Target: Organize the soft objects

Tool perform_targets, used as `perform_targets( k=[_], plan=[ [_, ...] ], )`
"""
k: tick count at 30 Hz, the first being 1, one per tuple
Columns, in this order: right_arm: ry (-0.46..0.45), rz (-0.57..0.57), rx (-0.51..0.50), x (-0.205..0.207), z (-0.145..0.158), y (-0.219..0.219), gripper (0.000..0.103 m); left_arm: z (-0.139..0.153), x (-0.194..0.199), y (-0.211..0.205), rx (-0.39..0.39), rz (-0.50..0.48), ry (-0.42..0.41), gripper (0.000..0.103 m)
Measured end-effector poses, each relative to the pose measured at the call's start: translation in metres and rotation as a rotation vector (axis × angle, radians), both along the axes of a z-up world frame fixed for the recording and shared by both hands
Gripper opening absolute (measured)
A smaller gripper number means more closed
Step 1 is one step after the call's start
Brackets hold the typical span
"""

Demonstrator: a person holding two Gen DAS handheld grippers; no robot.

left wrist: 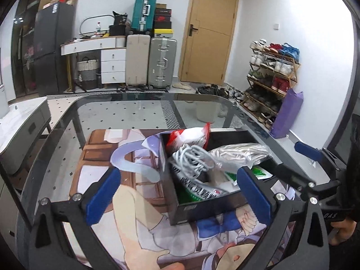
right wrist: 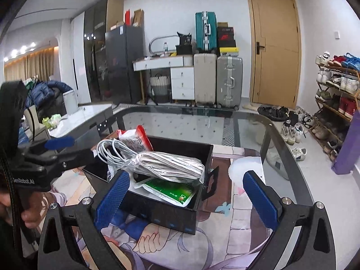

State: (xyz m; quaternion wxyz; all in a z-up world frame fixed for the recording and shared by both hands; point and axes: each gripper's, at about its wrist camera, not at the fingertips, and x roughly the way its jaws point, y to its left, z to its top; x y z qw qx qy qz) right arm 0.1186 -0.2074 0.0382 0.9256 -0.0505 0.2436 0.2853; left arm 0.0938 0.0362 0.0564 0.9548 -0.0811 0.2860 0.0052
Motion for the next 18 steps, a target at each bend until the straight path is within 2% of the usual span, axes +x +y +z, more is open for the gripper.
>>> perform_targets(
  k=[9, 18],
  plan=[
    [-0.020, 0.043, 0.016, -0.007, -0.007, -0.003, 0.102, -0.019, -0.001, 0.007, 0.010, 0.039, 0.002, 0.103],
    [-0.040, 0.036, 0.023, -0.012, -0.014, 0.001, 0.102, -0.023, -0.005, 0.001, 0.052, 0.036, -0.034, 0.103]
  ],
)
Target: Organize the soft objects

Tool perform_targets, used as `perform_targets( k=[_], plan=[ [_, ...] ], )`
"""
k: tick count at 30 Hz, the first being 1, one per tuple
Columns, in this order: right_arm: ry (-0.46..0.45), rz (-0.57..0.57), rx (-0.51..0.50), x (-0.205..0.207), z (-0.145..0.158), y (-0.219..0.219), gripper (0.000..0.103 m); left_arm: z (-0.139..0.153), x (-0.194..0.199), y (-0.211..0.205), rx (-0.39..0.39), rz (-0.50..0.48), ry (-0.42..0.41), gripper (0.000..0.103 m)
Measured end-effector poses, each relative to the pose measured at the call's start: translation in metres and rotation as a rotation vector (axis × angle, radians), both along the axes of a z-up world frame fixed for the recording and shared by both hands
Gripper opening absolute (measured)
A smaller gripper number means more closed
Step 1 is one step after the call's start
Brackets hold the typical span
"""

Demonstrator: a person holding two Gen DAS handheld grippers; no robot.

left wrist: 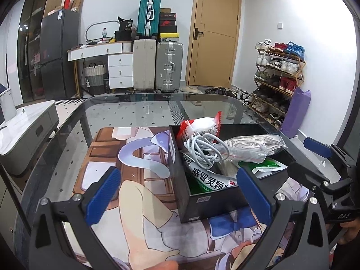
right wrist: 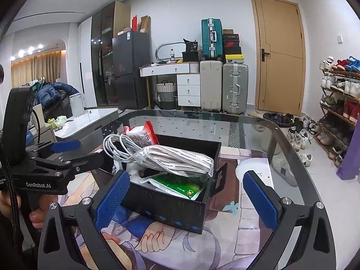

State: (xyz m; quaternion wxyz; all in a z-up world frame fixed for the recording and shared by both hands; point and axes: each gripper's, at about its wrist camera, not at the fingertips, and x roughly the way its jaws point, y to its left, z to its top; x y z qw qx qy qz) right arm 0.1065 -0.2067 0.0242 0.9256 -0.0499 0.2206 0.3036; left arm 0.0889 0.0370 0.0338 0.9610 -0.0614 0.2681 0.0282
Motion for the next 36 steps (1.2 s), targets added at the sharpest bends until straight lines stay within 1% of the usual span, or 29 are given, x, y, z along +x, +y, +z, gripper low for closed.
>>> perform_targets(
  k=[5, 7, 13, 21, 28, 36],
  plan=[
    [-0.003, -0.007, 0.015, 0.003, -0.003, 0.000, 0.102, -0.007, 0.000, -0.003, 0.023, 0.016, -0.004, 0.103],
    [-0.009, -0.012, 0.023, 0.002, -0.004, 0.000, 0.102, -0.006, 0.000, -0.003, 0.014, 0.012, -0.003, 0.103],
    [-0.021, -0.039, 0.022, 0.001, -0.006, -0.004, 0.102, -0.007, -0.001, -0.003, 0.018, 0.016, -0.002, 0.103],
    [-0.018, -0.042, 0.027, 0.002, -0.005, -0.006, 0.102, -0.008, 0.000, 0.006, -0.028, 0.035, 0.005, 0.103],
    [-0.012, -0.039, 0.034, 0.002, -0.007, -0.008, 0.102, -0.008, 0.000, 0.004, -0.017, 0.040, 0.001, 0.103],
    [-0.021, -0.046, 0.045, 0.000, -0.005, -0.011, 0.102, -0.009, 0.001, 0.004, -0.029, 0.042, -0.001, 0.103]
  ],
)
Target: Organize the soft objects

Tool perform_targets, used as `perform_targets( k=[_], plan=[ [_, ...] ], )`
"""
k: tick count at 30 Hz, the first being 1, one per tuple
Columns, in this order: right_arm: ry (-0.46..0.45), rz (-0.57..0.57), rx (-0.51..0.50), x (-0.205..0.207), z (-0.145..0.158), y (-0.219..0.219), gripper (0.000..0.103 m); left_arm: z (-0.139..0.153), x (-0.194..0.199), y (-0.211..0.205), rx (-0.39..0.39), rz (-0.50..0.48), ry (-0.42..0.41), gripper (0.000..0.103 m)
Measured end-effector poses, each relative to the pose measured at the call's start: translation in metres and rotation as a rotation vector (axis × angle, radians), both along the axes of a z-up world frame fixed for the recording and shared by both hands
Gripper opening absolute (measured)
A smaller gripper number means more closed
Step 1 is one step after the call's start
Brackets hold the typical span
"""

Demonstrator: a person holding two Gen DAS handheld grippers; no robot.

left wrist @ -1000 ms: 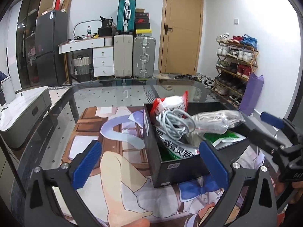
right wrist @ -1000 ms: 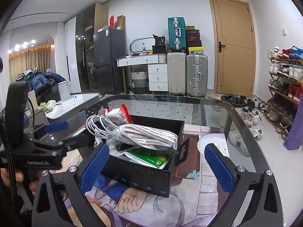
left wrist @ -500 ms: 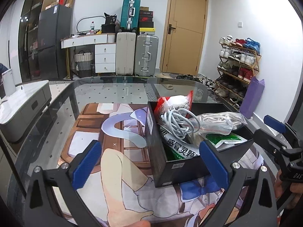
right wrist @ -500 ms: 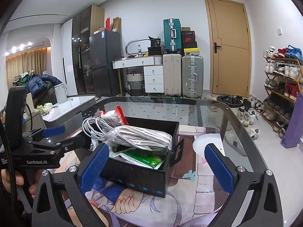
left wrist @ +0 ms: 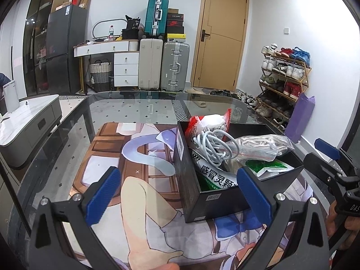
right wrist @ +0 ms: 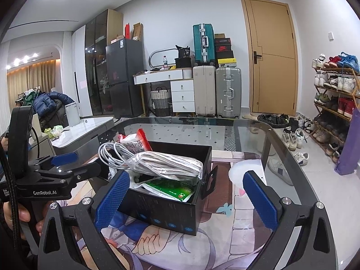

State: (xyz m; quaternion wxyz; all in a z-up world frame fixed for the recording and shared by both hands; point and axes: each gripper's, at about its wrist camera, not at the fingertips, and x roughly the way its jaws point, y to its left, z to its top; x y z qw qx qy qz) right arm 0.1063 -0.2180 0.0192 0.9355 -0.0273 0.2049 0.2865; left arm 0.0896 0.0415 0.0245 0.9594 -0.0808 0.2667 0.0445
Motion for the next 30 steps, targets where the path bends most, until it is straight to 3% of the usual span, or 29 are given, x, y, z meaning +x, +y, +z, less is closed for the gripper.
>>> perform_targets(
  k=[30],
  plan=[
    [0.003, -0.003, -0.007, -0.0017, 0.0043, -0.0001, 0.102, -0.0037, -0.0001, 0.0074, -0.012, 0.001, 0.005, 0.103]
  ],
)
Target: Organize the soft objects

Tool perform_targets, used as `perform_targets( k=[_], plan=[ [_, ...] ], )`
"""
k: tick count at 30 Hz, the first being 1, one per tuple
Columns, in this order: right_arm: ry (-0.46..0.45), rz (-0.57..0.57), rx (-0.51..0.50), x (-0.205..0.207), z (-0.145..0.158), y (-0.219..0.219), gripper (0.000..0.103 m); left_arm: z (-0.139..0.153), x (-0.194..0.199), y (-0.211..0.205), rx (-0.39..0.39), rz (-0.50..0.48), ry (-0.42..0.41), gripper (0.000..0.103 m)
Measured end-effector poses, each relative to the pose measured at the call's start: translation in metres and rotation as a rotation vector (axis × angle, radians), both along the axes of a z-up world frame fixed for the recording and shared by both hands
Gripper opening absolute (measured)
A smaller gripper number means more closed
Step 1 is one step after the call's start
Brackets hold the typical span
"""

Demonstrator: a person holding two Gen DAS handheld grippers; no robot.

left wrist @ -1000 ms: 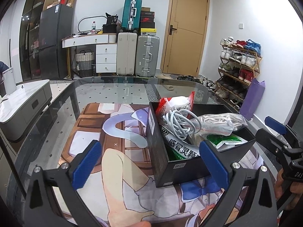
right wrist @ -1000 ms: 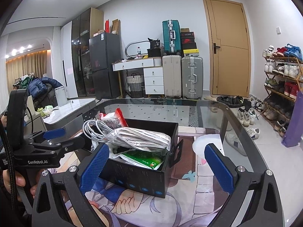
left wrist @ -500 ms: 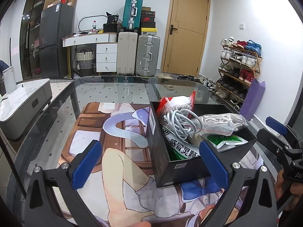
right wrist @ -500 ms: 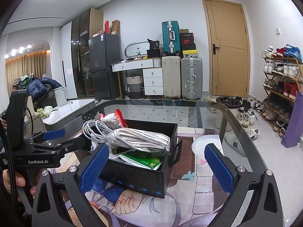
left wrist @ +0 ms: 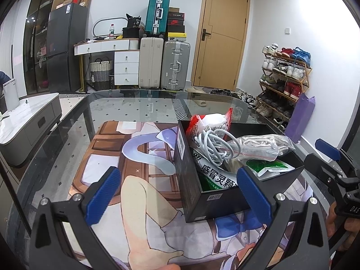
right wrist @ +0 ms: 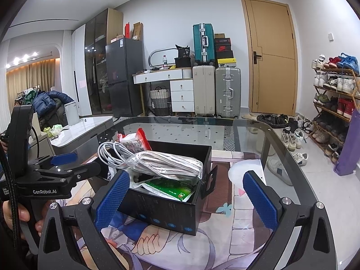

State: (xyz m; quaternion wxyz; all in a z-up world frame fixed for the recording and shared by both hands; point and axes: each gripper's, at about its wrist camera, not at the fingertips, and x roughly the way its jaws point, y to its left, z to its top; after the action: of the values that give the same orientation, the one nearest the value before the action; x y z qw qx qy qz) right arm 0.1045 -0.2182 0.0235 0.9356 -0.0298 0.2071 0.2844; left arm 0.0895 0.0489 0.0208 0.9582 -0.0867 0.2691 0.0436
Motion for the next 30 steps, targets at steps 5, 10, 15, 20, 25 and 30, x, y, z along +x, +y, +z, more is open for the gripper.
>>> perform_targets(
  k=[5, 10, 15, 20, 25, 30],
  plan=[
    [0.000, 0.001, -0.001, 0.0002, -0.0002, -0.0001, 0.102, 0.0000, 0.0002, 0.0004, 0.001, -0.003, 0.001, 0.103],
    [0.005, 0.001, -0.003, 0.0003, 0.0012, -0.0004, 0.102, 0.0003, 0.0004, 0.0000, -0.002, -0.001, 0.001, 0.103],
    [0.005, -0.001, -0.002, -0.0002, 0.0029, 0.0000, 0.102, -0.0003, 0.0012, -0.0002, -0.012, 0.001, 0.004, 0.103],
    [0.006, -0.003, -0.002, 0.0006, 0.0034, -0.0003, 0.102, -0.0010, 0.0012, 0.0011, -0.013, 0.005, 0.004, 0.103],
    [0.006, -0.002, -0.001, 0.0006, 0.0034, -0.0005, 0.102, -0.0010, 0.0012, 0.0012, -0.014, 0.004, 0.004, 0.103],
    [0.008, -0.001, -0.003, 0.0009, 0.0029, -0.0001, 0.102, -0.0008, 0.0009, 0.0007, -0.006, 0.006, 0.003, 0.103]
  ],
)
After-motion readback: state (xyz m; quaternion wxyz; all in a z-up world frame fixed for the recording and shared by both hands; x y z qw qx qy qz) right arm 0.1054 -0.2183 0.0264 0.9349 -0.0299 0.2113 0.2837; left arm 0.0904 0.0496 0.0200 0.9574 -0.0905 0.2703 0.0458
